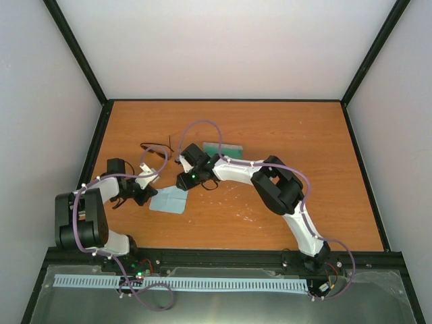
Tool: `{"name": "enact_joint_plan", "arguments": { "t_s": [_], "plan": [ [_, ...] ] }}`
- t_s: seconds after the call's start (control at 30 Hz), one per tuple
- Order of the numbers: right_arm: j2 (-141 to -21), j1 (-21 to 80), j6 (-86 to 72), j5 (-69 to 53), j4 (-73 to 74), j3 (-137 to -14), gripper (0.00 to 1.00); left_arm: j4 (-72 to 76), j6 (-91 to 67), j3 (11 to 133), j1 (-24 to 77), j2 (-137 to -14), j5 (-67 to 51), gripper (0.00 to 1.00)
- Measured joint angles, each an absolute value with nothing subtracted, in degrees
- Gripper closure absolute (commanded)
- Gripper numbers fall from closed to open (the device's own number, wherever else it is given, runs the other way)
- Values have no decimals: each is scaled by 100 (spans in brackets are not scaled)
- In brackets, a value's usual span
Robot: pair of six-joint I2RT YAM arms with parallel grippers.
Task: Organize the sunglasses
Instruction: Fold the glasses cleaning cloth at the center of the board.
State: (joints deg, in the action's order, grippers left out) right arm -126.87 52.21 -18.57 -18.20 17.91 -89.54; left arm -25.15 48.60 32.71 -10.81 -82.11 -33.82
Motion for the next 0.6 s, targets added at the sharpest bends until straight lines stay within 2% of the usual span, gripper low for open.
{"name": "enact_joint_plan", "arguments": {
  "t_s": [0.33,0.43,0.6],
  "plan": [
    [-12971,5260,-1750,-1861,2005,-9371,86,-2482,4858,3273,-1081,-8215,-3385,99],
    [-12980,5304,-1732,-1855,2049,-9386,97,-2473,4858,3273,-1081,-8241,-3385,99],
    [-12982,5352,-1737,-1835,2121,-9386,97,-2436,4858,3273,-1081,-8281,-3387,99]
  ]
}}
